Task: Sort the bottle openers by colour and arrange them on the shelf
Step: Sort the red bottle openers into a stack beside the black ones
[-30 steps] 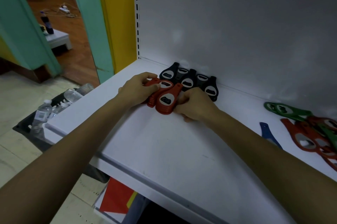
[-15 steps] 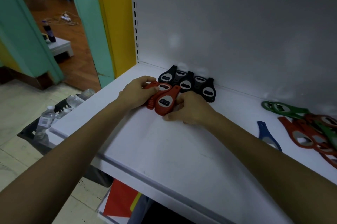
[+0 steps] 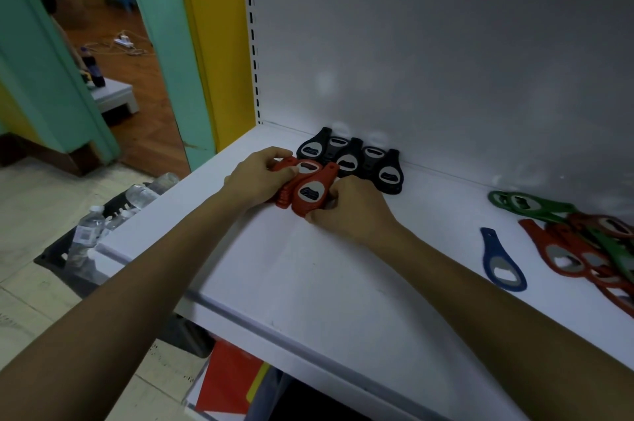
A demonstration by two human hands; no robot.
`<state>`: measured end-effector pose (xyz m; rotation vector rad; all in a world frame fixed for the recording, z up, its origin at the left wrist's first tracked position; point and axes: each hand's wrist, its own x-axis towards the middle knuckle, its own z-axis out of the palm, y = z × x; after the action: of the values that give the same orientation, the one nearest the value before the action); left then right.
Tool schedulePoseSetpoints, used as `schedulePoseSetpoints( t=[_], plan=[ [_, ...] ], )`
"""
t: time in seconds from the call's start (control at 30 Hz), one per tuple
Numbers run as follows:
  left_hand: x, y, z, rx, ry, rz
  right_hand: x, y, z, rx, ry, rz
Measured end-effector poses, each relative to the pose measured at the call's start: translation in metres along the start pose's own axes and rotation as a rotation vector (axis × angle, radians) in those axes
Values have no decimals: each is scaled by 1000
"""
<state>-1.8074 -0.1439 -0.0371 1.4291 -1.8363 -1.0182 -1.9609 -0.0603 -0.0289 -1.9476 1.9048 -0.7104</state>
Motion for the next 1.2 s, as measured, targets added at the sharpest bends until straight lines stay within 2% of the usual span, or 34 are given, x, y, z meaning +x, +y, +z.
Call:
schedulePoseSetpoints(
  t=[0.1, 0.17, 0.27, 0.33, 0.5, 0.63, 0.77, 0.83, 0.93, 1.1, 1.17, 1.2],
  plan=[
    [0, 3, -2, 43, -18, -1, -4, -5, -4, -22, -26, 13],
    [-2, 8, -2, 176, 24, 28, -10, -6, -9, -63, -23, 26],
    [-11, 20, 6, 485, 217, 258, -25, 0, -22, -169, -20, 40],
    [-21, 36, 23, 572, 243, 473, -41, 12, -33, -274, 1, 63],
    [-43, 79, 95, 639, 75, 790, -89, 60, -72, -408, 122, 106],
    [-63, 110, 165, 476, -107, 909, -141, 104, -107, -482, 229, 263],
    [-81, 143, 231, 255, -252, 932, -183, 147, -134, -515, 349, 407],
    [-88, 155, 255, 143, -290, 899, -191, 164, -142, -537, 405, 416],
    [-93, 156, 272, -16, -290, 828, -184, 181, -144, -570, 398, 356],
    [-80, 144, 260, -163, -239, 699, -171, 196, -140, -665, 324, 313],
    [-76, 144, 257, -217, -264, 647, -170, 196, -140, -686, 413, 242],
    [-76, 145, 255, -249, -281, 617, -172, 194, -141, -666, 514, 217]
  ],
)
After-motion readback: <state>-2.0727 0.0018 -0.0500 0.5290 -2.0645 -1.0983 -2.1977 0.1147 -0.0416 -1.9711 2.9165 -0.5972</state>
